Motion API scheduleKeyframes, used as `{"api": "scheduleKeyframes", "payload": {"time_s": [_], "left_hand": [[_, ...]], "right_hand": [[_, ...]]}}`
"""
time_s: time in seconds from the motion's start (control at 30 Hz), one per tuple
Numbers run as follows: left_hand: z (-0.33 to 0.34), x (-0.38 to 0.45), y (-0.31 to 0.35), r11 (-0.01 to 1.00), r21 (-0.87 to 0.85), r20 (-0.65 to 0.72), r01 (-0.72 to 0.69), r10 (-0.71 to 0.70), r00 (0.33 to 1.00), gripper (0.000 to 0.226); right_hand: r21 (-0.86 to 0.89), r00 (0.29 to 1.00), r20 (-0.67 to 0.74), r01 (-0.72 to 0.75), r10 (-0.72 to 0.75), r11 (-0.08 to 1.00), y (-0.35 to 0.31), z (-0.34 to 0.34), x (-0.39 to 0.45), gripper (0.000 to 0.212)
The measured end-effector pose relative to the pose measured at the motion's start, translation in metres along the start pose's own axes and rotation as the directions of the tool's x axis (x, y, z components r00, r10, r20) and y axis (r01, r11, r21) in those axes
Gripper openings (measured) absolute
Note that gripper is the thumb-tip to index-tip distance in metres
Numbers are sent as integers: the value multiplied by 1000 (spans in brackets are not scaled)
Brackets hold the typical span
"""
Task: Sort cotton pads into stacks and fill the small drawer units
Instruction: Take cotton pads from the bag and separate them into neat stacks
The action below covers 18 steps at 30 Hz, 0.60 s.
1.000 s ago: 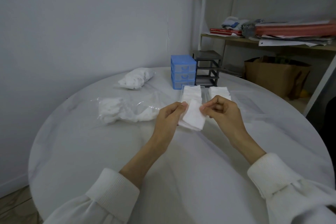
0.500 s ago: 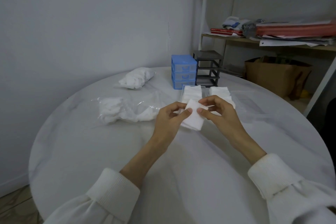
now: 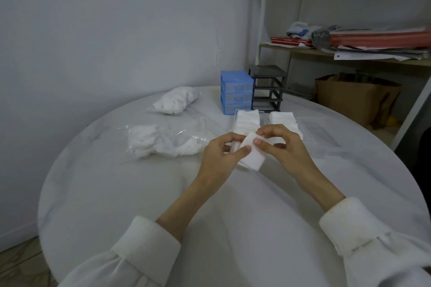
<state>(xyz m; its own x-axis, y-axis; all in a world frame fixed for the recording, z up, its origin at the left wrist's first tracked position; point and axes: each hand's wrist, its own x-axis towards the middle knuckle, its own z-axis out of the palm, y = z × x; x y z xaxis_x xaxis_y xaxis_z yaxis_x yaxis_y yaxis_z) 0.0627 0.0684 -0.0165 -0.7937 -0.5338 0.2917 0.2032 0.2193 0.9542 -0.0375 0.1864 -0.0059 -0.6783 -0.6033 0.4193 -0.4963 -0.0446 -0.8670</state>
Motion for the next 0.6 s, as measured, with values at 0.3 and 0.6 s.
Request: {"api": "scheduleKeyframes", "payload": {"time_s": [0.3,0.6], "left_hand": [[3,-2,-2,990,123,58,-75,68,996,14],[2,-3,0,991,64,59,-118,114,992,31]], "right_hand": [[-34,999,43,-3,5,999,2,1,1,13],[-7,999,35,-18,18,1000,2,4,-2,18]]}}
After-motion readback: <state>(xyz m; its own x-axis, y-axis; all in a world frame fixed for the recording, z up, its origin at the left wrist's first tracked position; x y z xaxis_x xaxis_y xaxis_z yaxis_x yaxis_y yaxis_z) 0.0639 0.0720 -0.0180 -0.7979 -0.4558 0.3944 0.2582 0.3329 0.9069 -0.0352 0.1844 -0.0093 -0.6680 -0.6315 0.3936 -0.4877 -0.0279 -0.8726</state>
